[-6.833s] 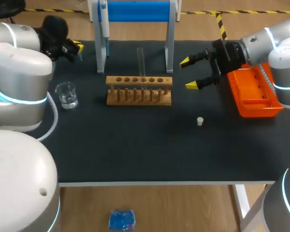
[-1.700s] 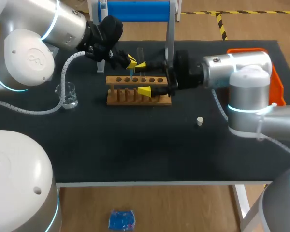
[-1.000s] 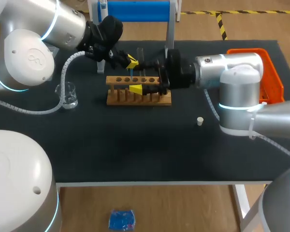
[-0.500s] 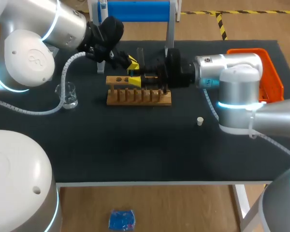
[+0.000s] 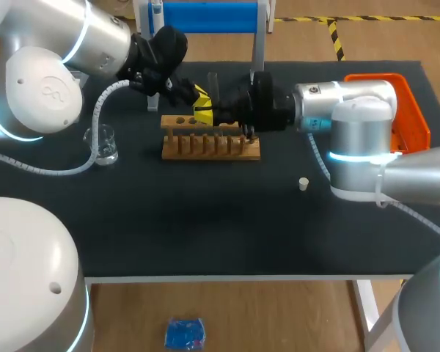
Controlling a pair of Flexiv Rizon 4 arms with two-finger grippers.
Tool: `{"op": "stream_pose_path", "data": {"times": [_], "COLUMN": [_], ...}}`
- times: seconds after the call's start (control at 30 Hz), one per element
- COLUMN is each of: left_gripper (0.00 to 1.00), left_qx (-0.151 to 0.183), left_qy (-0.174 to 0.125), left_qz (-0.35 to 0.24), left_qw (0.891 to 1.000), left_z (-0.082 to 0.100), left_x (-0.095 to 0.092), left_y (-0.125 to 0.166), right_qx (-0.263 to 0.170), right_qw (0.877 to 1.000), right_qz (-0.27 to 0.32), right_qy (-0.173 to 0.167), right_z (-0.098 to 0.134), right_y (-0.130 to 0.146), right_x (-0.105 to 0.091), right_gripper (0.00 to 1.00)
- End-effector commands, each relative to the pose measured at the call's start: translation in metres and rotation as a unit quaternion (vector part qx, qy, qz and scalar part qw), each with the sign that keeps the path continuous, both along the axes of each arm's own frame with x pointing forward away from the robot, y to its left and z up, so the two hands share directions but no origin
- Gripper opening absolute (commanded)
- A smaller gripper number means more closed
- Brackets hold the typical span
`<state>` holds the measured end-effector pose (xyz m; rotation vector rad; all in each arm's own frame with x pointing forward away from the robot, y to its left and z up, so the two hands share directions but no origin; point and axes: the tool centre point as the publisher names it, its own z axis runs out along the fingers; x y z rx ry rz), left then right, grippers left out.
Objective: Invert the test tube, pick up the pipette, mount the tip to pipette, aspirate from beaker and dispense into the tube, eject the tip, return the pipette, and cap with the stopper.
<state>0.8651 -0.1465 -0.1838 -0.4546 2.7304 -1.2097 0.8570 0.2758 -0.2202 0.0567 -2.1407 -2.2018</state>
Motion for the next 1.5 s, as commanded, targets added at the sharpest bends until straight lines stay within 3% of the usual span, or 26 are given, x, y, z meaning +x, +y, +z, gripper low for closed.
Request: {"op": "stream_pose_path", "data": {"times": [0.03, 0.1, 0.17, 0.2, 0.27, 0.5, 0.9, 0.97, 1.03, 1.2, 1.27, 1.3, 1.5], "left_gripper": [0.00, 0.00, 0.00, 0.00, 0.00, 0.00, 0.00, 0.00, 0.00, 0.00, 0.00, 0.00, 0.00], "left_qx": [0.001, 0.001, 0.001, 0.001, 0.001, 0.001, 0.001, 0.001, 0.001, 0.001, 0.001, 0.001, 0.001], "left_qy": [0.000, 0.000, 0.000, 0.000, 0.000, 0.000, 0.000, 0.000, 0.000, 0.000, 0.000, 0.000, 0.000], "left_qz": [0.000, 0.000, 0.000, 0.000, 0.000, 0.000, 0.000, 0.000, 0.000, 0.000, 0.000, 0.000, 0.000], "left_qw": [1.000, 1.000, 1.000, 1.000, 1.000, 1.000, 1.000, 1.000, 1.000, 1.000, 1.000, 1.000, 1.000], "left_z": [0.0008, 0.0008, 0.0008, 0.0008, 0.0008, 0.0008, 0.0008, 0.0008, 0.0008, 0.0008, 0.0008, 0.0008, 0.0008], "left_x": [0.0065, 0.0065, 0.0065, 0.0065, 0.0065, 0.0065, 0.0065, 0.0065, 0.0065, 0.0065, 0.0065, 0.0065, 0.0065], "left_y": [0.0019, 0.0019, 0.0019, 0.0019, 0.0019, 0.0019, 0.0019, 0.0019, 0.0019, 0.0019, 0.0019, 0.0019, 0.0019], "right_qx": [0.001, 0.001, 0.002, 0.002, 0.002, 0.008, 0.019, 0.024, 0.026, 0.030, 0.031, 0.030, 0.027], "right_qw": [1.000, 1.000, 1.000, 1.000, 1.000, 1.000, 1.000, 1.000, 0.999, 0.999, 0.999, 0.999, 0.999], "right_qz": [-0.006, -0.007, -0.008, -0.008, -0.009, -0.012, -0.016, -0.017, -0.018, -0.020, -0.021, -0.022, -0.025], "right_qy": [-0.002, -0.002, -0.002, -0.002, -0.001, 0.002, 0.006, 0.008, 0.008, 0.008, 0.008, 0.008, 0.008], "right_z": [-0.0001, 0.0000, 0.0000, 0.0000, 0.0001, -0.0007, -0.0013, -0.0010, -0.0003, 0.0013, 0.0014, 0.0013, 0.0002], "right_y": [-0.0042, -0.0043, -0.0043, -0.0042, -0.0036, -0.0012, 0.0032, 0.0036, 0.0036, 0.0038, 0.0039, 0.0039, 0.0026], "right_x": [-0.0080, -0.0079, -0.0078, -0.0077, -0.0076, -0.0063, -0.0054, -0.0054, -0.0053, -0.0048, -0.0043, -0.0041, -0.0019], "right_gripper": [0.00, 0.26, 0.31, 0.39, 0.81, 0.85, 0.77, 0.69, 0.47, 0.40, 0.24, 0.04, 0.00]}}
